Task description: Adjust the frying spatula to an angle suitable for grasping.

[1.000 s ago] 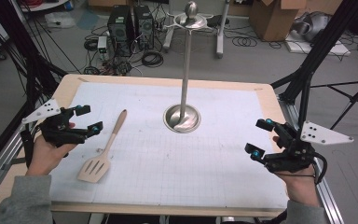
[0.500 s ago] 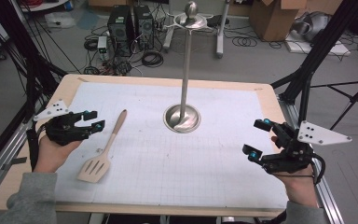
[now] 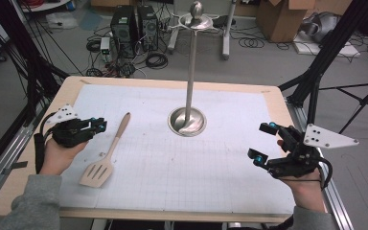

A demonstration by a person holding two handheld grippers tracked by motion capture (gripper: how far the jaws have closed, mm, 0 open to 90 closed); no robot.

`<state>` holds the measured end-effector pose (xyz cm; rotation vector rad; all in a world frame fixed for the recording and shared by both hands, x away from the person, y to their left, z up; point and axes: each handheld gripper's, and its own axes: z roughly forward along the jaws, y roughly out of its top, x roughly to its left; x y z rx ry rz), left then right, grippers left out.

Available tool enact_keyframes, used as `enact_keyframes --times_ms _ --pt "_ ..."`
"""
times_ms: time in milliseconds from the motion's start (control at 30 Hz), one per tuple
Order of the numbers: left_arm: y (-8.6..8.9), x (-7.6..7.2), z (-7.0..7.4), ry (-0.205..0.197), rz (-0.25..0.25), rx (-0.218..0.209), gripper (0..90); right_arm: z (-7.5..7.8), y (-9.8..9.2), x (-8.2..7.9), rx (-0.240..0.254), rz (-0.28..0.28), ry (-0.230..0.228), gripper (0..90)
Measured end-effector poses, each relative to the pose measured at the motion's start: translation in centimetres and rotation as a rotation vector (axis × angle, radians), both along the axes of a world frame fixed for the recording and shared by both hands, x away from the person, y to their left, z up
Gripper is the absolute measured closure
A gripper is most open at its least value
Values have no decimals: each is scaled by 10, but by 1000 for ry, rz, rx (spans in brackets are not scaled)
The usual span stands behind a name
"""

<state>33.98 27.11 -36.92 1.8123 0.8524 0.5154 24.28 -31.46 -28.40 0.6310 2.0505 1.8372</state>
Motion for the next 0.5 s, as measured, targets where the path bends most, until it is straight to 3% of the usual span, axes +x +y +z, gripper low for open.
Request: enact_keyframes --times_ms 233,500 --pt "-4 5 -6 27 -26 9 887 -2 1 2 -7 1 6 101" --pt "-10 13 -17 69 -40 59 896 -1 1 0 -3 5 0 101"
